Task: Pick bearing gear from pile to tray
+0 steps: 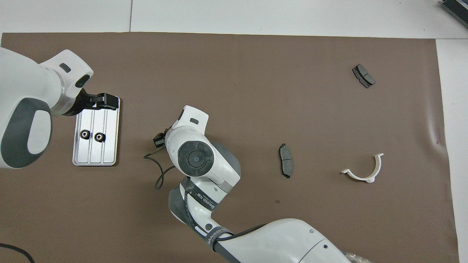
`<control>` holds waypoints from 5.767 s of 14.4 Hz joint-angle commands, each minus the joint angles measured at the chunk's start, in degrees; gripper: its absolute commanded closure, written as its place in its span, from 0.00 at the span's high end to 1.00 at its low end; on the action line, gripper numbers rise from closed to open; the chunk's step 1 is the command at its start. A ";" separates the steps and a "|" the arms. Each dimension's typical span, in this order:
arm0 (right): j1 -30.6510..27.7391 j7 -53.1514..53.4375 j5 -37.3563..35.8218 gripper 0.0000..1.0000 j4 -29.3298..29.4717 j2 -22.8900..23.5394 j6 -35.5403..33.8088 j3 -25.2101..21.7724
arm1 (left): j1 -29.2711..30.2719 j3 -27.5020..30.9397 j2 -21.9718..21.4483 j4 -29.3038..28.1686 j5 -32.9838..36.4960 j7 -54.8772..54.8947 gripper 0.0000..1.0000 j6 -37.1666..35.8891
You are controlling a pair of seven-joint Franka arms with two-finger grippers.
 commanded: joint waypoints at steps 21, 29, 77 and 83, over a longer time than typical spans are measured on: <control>-37.38 -15.85 2.78 0.97 0.35 -28.56 -59.76 -0.26 | -12.60 0.83 12.23 -12.10 3.70 -26.00 0.46 23.10; -43.26 -18.81 5.13 0.96 -10.11 -38.51 -60.60 -0.61 | -12.60 0.92 12.49 -12.45 3.70 -25.82 0.37 25.38; -45.38 -27.10 6.82 1.00 -8.01 -38.60 -56.97 -0.26 | 4.71 1.01 -6.66 5.99 -0.15 10.04 1.00 -18.98; -45.56 -27.10 6.82 1.00 -8.01 -38.60 -56.97 -0.26 | 1.46 4.87 -8.60 6.88 -2.61 9.95 1.00 -22.87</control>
